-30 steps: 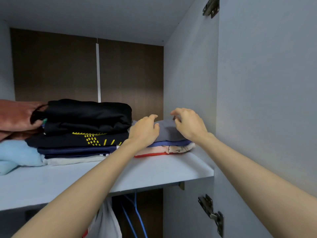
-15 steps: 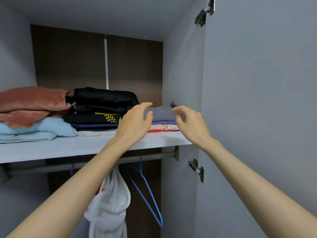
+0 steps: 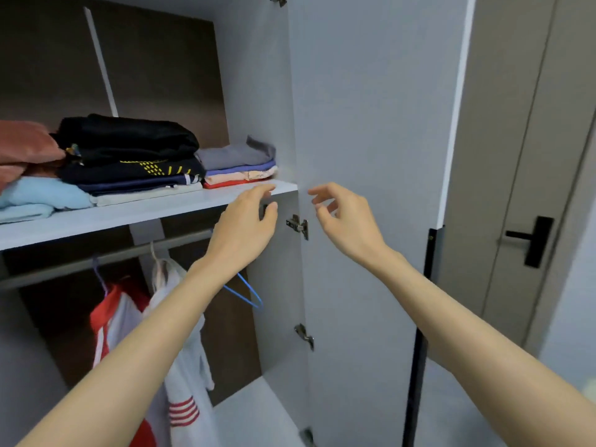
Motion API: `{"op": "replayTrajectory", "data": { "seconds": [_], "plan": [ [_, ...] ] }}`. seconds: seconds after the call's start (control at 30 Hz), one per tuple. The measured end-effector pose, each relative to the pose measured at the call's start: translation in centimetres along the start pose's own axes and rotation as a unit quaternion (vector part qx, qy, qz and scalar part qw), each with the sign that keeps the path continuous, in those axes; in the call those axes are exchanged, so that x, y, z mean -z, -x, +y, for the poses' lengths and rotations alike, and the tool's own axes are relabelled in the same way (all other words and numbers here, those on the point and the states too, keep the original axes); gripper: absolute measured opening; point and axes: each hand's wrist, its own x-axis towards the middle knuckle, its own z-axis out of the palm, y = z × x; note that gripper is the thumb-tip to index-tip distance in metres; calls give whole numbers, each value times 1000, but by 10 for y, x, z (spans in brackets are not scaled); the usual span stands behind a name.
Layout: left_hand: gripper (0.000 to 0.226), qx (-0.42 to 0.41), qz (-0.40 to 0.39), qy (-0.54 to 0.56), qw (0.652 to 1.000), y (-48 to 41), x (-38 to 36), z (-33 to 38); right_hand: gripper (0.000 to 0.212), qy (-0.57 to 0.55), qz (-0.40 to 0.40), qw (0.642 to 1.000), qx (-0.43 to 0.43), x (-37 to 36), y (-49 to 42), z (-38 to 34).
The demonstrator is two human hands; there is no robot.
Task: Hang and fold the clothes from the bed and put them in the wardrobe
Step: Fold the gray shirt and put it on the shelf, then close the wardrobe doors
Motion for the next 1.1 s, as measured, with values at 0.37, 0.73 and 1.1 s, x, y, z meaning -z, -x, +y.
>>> {"op": "replayTrajectory", "data": {
  "seconds": [0.37,0.73,1.1],
  "plan": [
    [38,-70,-95,92,989,98,-74,144,29,80,49,990,-109,150,169,27],
    [38,-131,-253,222,932,265,-190,343,27,180,112,932,-295,358,420,48],
    [39,-135,-343,262,892,385,-228,450,28,210,146,883,-393,452,571,30]
  ]
}}
